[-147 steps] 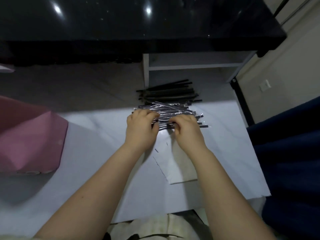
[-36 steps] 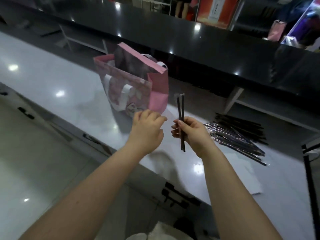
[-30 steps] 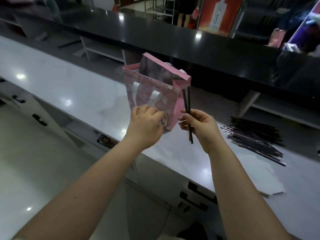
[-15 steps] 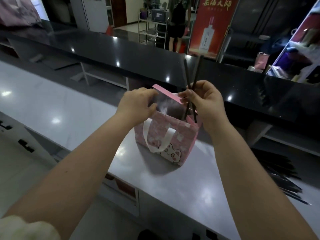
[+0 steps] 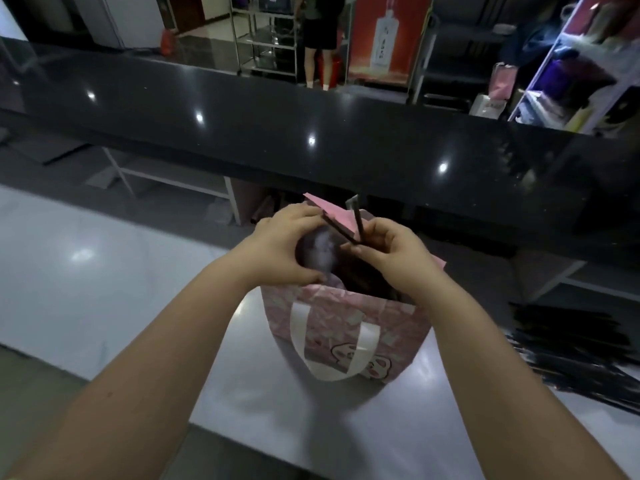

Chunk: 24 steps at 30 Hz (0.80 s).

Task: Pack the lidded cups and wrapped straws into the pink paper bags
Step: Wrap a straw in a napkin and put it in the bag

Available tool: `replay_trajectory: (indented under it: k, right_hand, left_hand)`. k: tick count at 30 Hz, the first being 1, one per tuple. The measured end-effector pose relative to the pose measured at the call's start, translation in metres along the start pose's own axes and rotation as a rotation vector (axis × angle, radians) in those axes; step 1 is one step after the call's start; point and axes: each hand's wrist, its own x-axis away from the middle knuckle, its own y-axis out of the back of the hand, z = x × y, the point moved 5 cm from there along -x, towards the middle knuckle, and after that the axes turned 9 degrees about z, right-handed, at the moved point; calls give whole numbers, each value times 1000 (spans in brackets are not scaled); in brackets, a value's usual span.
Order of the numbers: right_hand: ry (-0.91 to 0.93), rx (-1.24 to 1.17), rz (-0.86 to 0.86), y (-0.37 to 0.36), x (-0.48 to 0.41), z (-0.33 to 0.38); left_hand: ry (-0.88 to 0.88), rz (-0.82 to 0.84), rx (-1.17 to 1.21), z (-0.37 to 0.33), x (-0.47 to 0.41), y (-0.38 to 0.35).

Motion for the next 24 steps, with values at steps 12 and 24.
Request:
replay_trajectory:
  k: [12,24]
  right_hand:
    - [-418,999,-78,-5,-11,5]
    - [-380,820,-484,-8,76,61]
  left_hand:
    - [-101,-15,-176,13,-9,8]
    - [-369,-145,-250,-60,-6,8]
